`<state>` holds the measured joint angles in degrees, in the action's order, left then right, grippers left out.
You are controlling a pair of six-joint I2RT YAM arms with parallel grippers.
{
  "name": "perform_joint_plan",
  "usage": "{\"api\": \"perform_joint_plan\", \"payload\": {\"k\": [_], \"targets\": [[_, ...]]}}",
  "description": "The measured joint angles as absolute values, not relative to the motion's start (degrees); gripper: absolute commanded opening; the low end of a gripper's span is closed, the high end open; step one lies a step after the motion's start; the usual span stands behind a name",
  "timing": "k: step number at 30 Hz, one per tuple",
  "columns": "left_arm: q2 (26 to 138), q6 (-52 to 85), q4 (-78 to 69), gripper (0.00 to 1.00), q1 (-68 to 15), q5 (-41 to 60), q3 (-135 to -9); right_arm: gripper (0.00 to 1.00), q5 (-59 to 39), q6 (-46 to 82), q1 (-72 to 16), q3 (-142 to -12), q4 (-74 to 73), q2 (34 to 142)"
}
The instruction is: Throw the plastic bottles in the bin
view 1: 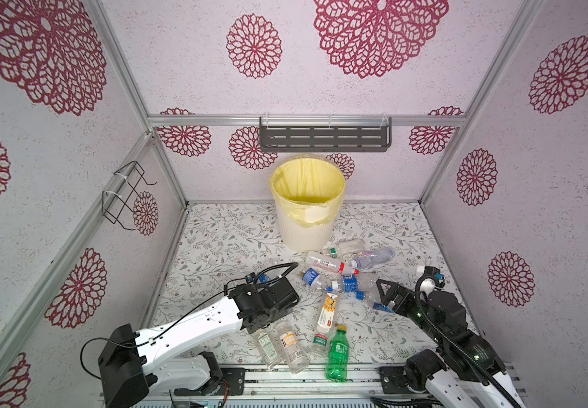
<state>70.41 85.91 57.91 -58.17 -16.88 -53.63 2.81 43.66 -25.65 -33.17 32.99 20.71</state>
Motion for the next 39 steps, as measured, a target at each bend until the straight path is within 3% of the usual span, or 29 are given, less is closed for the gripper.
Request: {"api": "perform_joint_plan", "payload": {"k": [7, 18, 39], "targets": [[68.62, 89.93, 58.50, 0.97, -61.82, -17.61, -51.16, 0.99, 2.52, 44.14, -25.65, -31.22, 32.42, 22.31], [56.47, 96.92, 61.60, 0.97, -62.65, -17.56, -41.98, 0.99, 2.87, 46.04, -25.65, -28.32, 31.46, 25.32], [58.04, 94.98, 53.36, 0.97, -60.64, -11.90, -32.69, 0.99, 7.55, 48.23, -25.65, -24.38, 31.92, 26.09]]}}
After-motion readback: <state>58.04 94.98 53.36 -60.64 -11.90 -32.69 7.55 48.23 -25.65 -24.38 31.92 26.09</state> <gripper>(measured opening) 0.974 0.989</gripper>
